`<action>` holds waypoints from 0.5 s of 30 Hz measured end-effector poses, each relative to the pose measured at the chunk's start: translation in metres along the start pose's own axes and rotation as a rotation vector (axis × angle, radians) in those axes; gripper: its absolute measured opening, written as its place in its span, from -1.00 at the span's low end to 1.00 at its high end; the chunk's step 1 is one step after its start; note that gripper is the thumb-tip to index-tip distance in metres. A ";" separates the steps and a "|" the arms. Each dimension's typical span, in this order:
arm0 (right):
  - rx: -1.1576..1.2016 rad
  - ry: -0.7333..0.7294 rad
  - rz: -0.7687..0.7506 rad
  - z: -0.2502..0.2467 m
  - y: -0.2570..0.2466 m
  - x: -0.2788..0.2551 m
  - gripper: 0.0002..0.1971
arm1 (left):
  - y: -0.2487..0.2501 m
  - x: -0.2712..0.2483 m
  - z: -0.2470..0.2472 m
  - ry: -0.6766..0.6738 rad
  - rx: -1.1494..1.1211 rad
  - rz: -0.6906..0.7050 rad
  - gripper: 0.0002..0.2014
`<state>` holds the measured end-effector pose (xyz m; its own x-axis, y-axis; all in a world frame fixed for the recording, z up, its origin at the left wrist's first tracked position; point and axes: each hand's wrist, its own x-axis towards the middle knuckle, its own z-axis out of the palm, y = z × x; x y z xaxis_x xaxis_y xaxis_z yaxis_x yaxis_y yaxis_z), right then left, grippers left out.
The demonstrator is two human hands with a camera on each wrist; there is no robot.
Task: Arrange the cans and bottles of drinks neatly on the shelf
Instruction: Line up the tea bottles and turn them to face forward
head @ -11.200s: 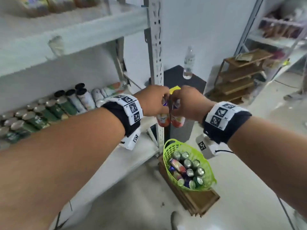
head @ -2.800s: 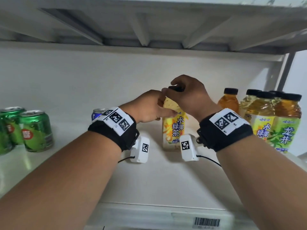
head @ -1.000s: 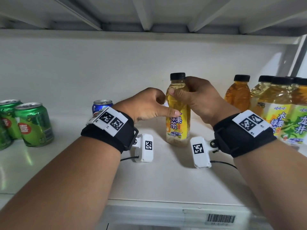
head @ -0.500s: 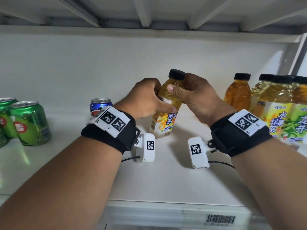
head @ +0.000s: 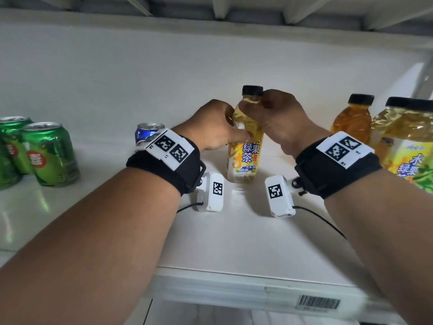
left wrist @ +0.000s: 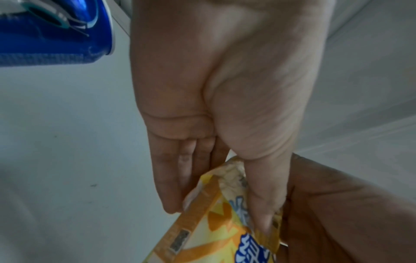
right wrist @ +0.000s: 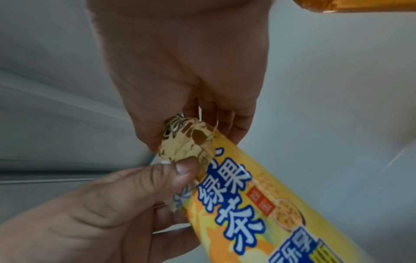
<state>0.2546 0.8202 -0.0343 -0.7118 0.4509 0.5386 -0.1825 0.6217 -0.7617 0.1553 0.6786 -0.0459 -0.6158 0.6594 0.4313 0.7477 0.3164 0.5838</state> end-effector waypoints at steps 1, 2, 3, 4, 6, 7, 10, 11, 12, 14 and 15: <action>-0.017 0.004 0.009 -0.002 -0.002 0.000 -0.67 | 0.002 -0.001 -0.002 -0.002 0.006 0.000 -0.67; -0.040 0.006 0.013 -0.005 -0.003 -0.001 -0.64 | 0.005 -0.002 -0.003 0.006 0.022 0.004 -0.64; -0.073 0.010 0.003 -0.009 -0.006 -0.001 -0.61 | 0.008 -0.003 -0.005 0.030 0.052 0.017 -0.60; -0.114 0.016 -0.017 -0.015 -0.008 -0.002 -0.60 | 0.014 -0.004 -0.007 0.072 0.092 0.039 -0.55; -0.199 0.031 -0.058 -0.033 -0.012 -0.003 -0.65 | 0.027 -0.005 -0.012 0.204 0.154 0.113 -0.50; -0.244 0.038 -0.078 -0.043 -0.015 -0.004 -0.71 | 0.034 -0.004 -0.015 0.276 0.155 0.154 -0.51; -0.502 0.053 -0.188 -0.082 -0.020 -0.005 -0.80 | 0.062 0.002 -0.017 0.353 0.124 0.268 -0.65; -0.607 0.051 -0.218 -0.097 -0.021 -0.004 -0.79 | 0.075 0.005 -0.015 0.319 0.133 0.294 -0.69; -0.702 0.048 -0.235 -0.109 -0.021 -0.002 -0.77 | 0.085 0.008 -0.012 0.268 0.148 0.311 -0.72; -0.842 0.060 -0.219 -0.137 -0.018 0.004 -0.74 | 0.107 0.017 -0.001 0.157 0.195 0.338 -0.75; -0.877 0.057 -0.185 -0.147 -0.017 0.006 -0.73 | 0.115 0.022 0.006 0.109 0.218 0.340 -0.76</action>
<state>0.3534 0.9068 0.0346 -0.6833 0.3118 0.6602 0.3098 0.9426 -0.1245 0.2297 0.7333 0.0267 -0.3390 0.6787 0.6515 0.9407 0.2383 0.2413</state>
